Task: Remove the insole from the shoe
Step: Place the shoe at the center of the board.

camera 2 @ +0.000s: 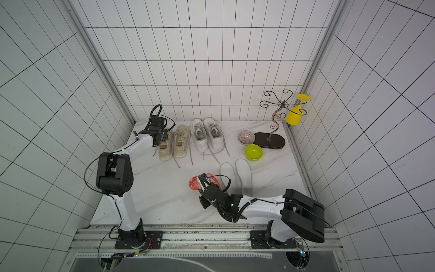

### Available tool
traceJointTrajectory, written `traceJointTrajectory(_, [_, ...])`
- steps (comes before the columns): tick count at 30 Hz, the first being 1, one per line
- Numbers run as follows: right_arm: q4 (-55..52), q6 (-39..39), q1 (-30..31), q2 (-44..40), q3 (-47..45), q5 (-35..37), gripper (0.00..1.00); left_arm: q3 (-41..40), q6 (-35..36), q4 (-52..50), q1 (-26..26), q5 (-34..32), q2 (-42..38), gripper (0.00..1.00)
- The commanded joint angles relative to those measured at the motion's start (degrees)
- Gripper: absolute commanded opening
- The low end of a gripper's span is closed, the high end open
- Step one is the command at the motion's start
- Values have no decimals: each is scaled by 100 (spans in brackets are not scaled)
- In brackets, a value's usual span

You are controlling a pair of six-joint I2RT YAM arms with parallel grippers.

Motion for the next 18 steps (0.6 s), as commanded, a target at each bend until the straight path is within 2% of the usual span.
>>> traceJointTrajectory(1, [-278, 72, 66, 235, 706, -51, 0, -644, -640, 277, 15, 256, -881, 67])
traceJointTrajectory(7, [-1223, 1, 117, 888, 1290, -48, 17, -1673, -988, 735, 17, 659, -1906, 71])
traceJointTrajectory(11, [-1615, -36, 127, 1029, 1348, -55, 34, -2157, -1227, 862, 18, 940, -2487, 72])
traceJointTrajectory(16, [-1614, -167, 153, 890, 1251, -414, 55, -2818, -1296, 1372, 3, 1273, -3154, 75])
traceJointTrajectory(18, [-1508, -188, 155, 675, 1125, -440, 61, -2949, -1279, 1477, 2, 1482, -3286, 84])
